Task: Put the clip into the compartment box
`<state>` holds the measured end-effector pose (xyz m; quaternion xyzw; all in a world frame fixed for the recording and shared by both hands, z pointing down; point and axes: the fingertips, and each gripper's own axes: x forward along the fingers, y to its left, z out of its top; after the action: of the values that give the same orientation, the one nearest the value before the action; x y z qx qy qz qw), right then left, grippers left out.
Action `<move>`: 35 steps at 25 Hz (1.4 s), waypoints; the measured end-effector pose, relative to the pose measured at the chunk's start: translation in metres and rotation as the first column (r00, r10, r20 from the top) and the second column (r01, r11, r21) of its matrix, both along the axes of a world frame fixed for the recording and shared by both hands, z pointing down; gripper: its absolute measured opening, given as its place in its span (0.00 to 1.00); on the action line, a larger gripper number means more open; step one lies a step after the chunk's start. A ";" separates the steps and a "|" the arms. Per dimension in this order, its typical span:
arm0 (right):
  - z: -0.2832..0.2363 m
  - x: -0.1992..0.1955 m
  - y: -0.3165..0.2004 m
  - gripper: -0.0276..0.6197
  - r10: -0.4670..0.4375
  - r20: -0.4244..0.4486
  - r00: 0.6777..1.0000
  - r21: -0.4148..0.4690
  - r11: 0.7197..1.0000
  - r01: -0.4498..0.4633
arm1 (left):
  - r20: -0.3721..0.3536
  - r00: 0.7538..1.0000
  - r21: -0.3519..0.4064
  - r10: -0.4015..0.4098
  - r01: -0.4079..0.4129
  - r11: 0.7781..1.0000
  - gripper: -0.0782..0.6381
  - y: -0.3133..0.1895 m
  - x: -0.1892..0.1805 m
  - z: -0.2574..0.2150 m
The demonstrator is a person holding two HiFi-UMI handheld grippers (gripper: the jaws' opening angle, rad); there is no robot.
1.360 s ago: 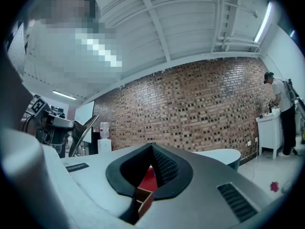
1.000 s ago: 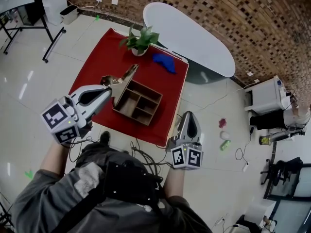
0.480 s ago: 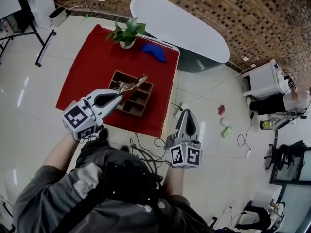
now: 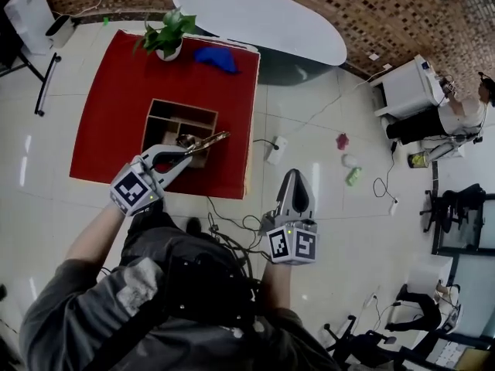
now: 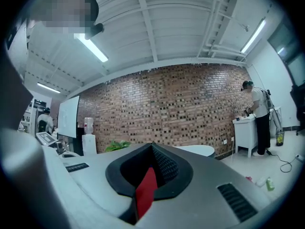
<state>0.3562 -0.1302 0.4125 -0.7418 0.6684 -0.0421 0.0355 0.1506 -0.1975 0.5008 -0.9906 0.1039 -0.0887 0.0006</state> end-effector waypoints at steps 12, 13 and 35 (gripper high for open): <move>0.014 0.006 -0.014 0.06 -0.012 0.011 1.000 -0.015 1.000 0.012 | 0.119 0.992 -0.017 -0.042 0.045 0.999 0.13 -0.011 0.014 0.065; 0.014 0.005 -0.016 0.06 -0.014 0.013 1.000 -0.015 1.000 0.014 | 0.119 0.992 -0.023 -0.047 0.050 0.998 0.13 -0.012 0.014 0.067; 0.001 -0.030 -0.046 0.06 -0.083 0.019 0.996 0.014 0.996 0.082 | 0.085 0.992 -0.019 -0.092 0.093 0.995 0.43 -0.012 -0.019 0.041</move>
<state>0.3264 -0.1762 0.4139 -0.7128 0.6984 -0.0463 0.0450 0.1318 -0.2098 0.5415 -0.9801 0.1485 -0.1315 -0.0105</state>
